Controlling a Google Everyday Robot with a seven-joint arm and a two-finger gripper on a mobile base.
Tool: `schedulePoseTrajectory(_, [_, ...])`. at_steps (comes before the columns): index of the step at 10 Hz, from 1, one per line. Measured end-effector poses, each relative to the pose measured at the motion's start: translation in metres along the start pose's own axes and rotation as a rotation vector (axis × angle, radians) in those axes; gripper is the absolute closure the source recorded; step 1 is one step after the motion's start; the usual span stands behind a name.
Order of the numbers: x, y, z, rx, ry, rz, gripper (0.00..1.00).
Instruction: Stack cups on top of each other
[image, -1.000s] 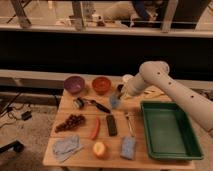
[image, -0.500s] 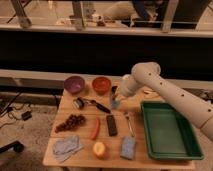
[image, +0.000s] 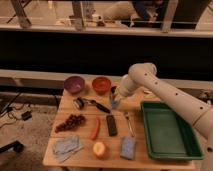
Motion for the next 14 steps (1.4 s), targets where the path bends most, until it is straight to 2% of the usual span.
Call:
schedulePoseTrajectory(12, [0.010,-0.005,0.022,-0.018,0.044,-0.003,0.99])
schedulePoseTrajectory(14, [0.010,-0.008,0.026,-0.024,0.054,-0.011,0.84])
